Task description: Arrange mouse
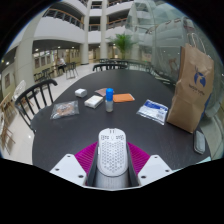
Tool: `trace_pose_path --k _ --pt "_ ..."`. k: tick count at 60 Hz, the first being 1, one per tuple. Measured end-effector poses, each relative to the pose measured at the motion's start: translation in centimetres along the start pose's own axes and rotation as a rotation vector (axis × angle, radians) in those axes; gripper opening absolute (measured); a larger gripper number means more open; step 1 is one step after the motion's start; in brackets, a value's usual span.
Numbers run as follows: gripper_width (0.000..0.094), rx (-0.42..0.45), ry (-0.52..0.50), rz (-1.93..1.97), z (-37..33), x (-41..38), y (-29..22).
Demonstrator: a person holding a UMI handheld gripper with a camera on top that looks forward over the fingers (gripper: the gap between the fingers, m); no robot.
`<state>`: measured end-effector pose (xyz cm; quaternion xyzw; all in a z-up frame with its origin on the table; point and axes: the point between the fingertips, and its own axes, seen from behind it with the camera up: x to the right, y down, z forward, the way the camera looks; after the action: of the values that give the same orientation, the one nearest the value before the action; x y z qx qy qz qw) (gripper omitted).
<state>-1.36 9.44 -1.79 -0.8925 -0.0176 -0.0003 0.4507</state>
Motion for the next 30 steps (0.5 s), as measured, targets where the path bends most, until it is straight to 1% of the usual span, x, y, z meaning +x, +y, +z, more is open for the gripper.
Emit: trace_pose_path --k 4,8,10,12,15,17,22,26,30 --pt "0.0477 -0.008 0.015 0.006 0.2 -0.1 -0.1" --pt "0.0402 -0.013 0.020 0.014 0.1 -0.1 -0.1" --pt "0.0395 -0.019 0.008 0.019 -0.3 -0.3 0.0" --pt "0.0375 -0.019 -0.029 0.031 -1.4 -1.1 -0.2" --pt "0.0373 0.040 -0.082 0.063 -4.4 -2.1 -2.1" --pt "0.0372 0.095 -0.087 0.072 -6.9 -1.6 -3.8" --pt "0.0371 0.211 -0.030 0.045 -14.2 2.0 -7.0" --pt "0.0371 0.253 0.031 0.020 -19.8 5.5 -7.1" --pt "0.0370 0.247 0.095 0.003 -23.3 9.7 -4.9"
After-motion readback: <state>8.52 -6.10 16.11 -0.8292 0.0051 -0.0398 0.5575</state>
